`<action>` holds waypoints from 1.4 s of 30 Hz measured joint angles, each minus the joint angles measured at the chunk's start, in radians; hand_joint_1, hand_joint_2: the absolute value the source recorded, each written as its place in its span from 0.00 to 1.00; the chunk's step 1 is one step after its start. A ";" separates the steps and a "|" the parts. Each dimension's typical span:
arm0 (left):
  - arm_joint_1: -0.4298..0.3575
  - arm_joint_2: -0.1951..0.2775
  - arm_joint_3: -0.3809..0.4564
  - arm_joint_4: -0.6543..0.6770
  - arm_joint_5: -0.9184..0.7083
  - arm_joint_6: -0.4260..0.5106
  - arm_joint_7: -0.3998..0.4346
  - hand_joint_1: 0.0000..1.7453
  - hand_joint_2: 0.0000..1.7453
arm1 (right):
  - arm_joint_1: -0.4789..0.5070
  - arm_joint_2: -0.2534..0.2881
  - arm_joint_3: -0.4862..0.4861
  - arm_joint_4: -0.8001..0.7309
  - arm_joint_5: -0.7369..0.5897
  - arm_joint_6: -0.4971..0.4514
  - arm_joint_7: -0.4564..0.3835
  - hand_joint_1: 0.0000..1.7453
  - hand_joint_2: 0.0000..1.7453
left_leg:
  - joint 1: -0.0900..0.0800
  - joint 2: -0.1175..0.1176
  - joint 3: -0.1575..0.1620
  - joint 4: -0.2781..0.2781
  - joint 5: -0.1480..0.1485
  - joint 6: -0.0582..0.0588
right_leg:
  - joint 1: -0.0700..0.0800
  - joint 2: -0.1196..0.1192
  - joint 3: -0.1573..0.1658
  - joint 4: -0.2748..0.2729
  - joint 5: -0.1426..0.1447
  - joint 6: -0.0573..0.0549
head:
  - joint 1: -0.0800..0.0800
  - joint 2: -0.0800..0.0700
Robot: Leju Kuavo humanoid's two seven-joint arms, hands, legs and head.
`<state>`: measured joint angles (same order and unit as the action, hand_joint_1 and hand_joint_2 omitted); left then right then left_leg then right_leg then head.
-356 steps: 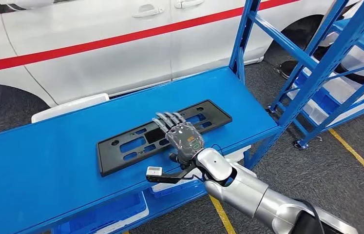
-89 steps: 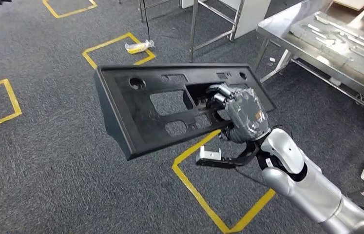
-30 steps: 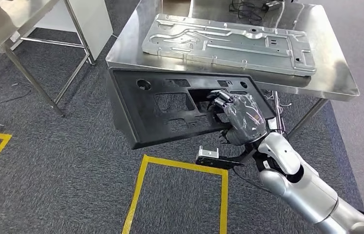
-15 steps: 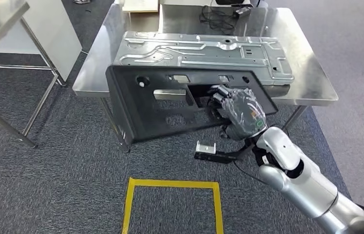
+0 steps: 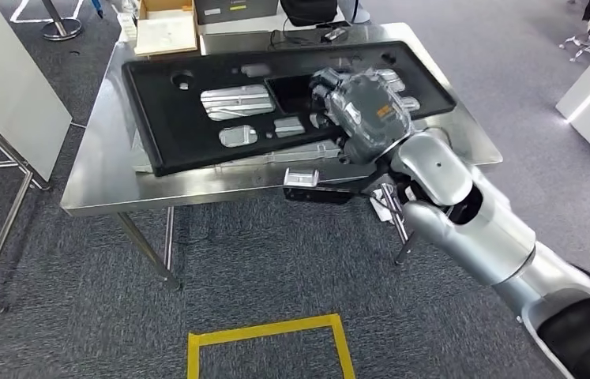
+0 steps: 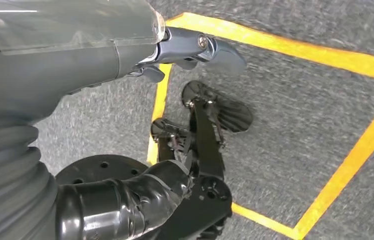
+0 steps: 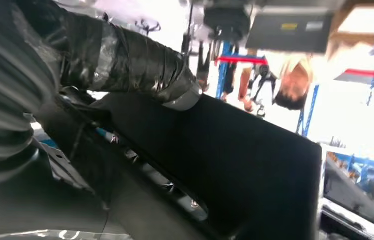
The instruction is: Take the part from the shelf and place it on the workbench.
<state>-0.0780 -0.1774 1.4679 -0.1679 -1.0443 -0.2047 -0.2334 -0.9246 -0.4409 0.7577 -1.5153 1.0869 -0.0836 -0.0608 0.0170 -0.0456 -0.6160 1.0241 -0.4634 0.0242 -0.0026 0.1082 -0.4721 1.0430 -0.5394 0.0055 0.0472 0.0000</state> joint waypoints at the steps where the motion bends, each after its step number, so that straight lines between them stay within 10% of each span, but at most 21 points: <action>1: -0.001 -0.001 0.000 0.000 0.000 -0.002 -0.001 0.00 1.00 | -0.023 0.000 0.004 0.010 0.000 0.007 0.004 1.00 1.00 | 0.000 0.010 0.014 -0.001 0.011 0.008 | 0.000 -0.028 -0.013 0.033 -0.011 0.004 | 0.000 0.000; 3: -0.001 -0.002 0.000 0.000 0.002 -0.005 -0.001 0.00 1.00 | -0.058 0.000 0.010 0.032 0.000 0.019 0.010 1.00 1.00 | -0.001 0.025 0.034 0.000 0.013 0.017 | -0.001 -0.084 -0.079 0.144 -0.051 0.014 | 0.001 0.000; 6: -0.002 -0.002 0.000 0.000 0.004 -0.007 -0.001 0.00 1.00 | -0.083 0.000 0.016 0.061 0.000 0.027 0.013 1.00 1.00 | -0.002 0.037 0.059 0.000 -0.013 0.017 | -0.008 -0.103 -0.190 0.242 -0.098 0.025 | 0.001 0.000; 11: 0.001 -0.006 0.000 0.000 0.005 -0.009 -0.001 0.00 1.00 | -0.104 -0.003 0.020 0.087 0.000 0.028 0.013 1.00 1.00 | -0.002 0.047 0.116 -0.008 -0.060 0.001 | -0.001 -0.117 -0.174 0.014 0.103 0.006 | 0.001 0.000; 14: -0.003 -0.006 0.000 0.000 0.006 -0.009 0.000 0.00 1.00 | -0.113 -0.006 0.023 0.098 0.001 0.032 0.017 1.00 1.00 | -0.004 0.049 0.131 -0.007 -0.060 -0.017 | 0.004 -0.114 -0.154 -0.015 0.109 -0.015 | 0.002 0.000; 18: -0.005 -0.004 0.000 0.000 0.009 -0.010 0.002 0.00 1.00 | -0.128 -0.006 0.028 0.123 -0.004 0.036 0.013 1.00 1.00 | -0.004 0.048 0.015 0.184 -0.047 -0.025 | 0.000 -0.109 -0.096 -0.041 0.083 -0.040 | 0.002 0.000; 22: -0.001 -0.004 0.000 0.000 0.011 -0.008 0.006 0.00 1.00 | -0.130 -0.002 0.041 0.156 -0.008 0.035 0.003 1.00 1.00 | -0.005 0.048 -0.122 0.263 -0.154 -0.026 | 0.005 -0.098 -0.023 -0.052 0.030 -0.043 | 0.002 0.000; 24: 0.003 -0.004 0.000 0.000 0.013 -0.007 0.008 0.00 1.00 | -0.129 0.003 0.050 0.170 -0.010 0.035 0.002 1.00 1.00 | -0.009 0.045 -0.133 0.164 -0.091 -0.014 | 0.010 -0.094 0.019 -0.055 -0.005 -0.042 | 0.002 0.000; 27: 0.009 0.001 0.000 -0.001 0.019 -0.004 0.013 0.00 1.00 | -0.122 0.018 0.073 0.197 -0.017 0.045 -0.005 1.00 1.00 | -0.025 0.038 -0.128 0.017 0.128 0.009 | 0.016 -0.083 0.069 -0.054 -0.061 -0.032 | 0.002 0.000; 29: 0.005 0.002 0.000 -0.001 0.021 0.000 0.016 0.00 1.00 | -0.118 0.033 0.089 0.212 -0.022 0.053 -0.009 1.00 1.00 | -0.030 0.039 -0.112 0.009 0.136 0.019 | 0.016 -0.077 0.088 -0.041 -0.070 -0.021 | 0.002 0.000; 33: -0.010 0.000 0.000 -0.001 0.029 0.003 0.018 0.00 1.00 | -0.122 0.074 0.117 0.251 -0.026 0.065 -0.011 1.00 1.00 | -0.021 0.042 -0.069 -0.005 0.105 0.037 | 0.007 -0.093 -0.028 0.153 -0.034 -0.004 | 0.002 0.000; 37: -0.013 -0.001 0.000 -0.001 0.028 0.003 0.019 0.00 1.00 | -0.107 0.144 0.161 0.321 -0.050 0.090 -0.012 1.00 1.00 | -0.015 0.039 -0.012 -0.008 0.054 0.032 | -0.008 -0.100 -0.160 0.230 -0.159 0.015 | 0.002 0.000; 39: -0.011 -0.005 0.000 -0.001 0.023 0.003 0.018 0.00 1.00 | -0.094 0.180 0.174 0.357 -0.082 0.096 -0.020 1.00 1.00 | -0.011 0.035 0.023 -0.007 0.026 0.026 | -0.011 -0.104 -0.177 0.142 -0.109 0.017 | 0.002 0.000; 42: -0.006 -0.011 0.000 -0.001 0.017 0.002 0.016 0.00 1.00 | -0.063 0.228 0.191 0.408 -0.128 0.099 -0.035 1.00 1.00 | -0.008 0.029 0.055 -0.007 -0.004 0.012 | -0.004 -0.109 -0.179 0.004 0.096 0.005 | 0.002 0.000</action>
<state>-0.0843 -0.1886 1.4674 -0.1686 -1.0269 -0.2027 -0.2171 -0.9873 -0.2133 0.9484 -1.1072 0.9590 0.0152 -0.0959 0.0085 -0.0168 -0.5613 1.0169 -0.4673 0.0366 -0.0063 -0.0010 -0.6515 1.0471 -0.4432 0.0104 0.0497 0.0000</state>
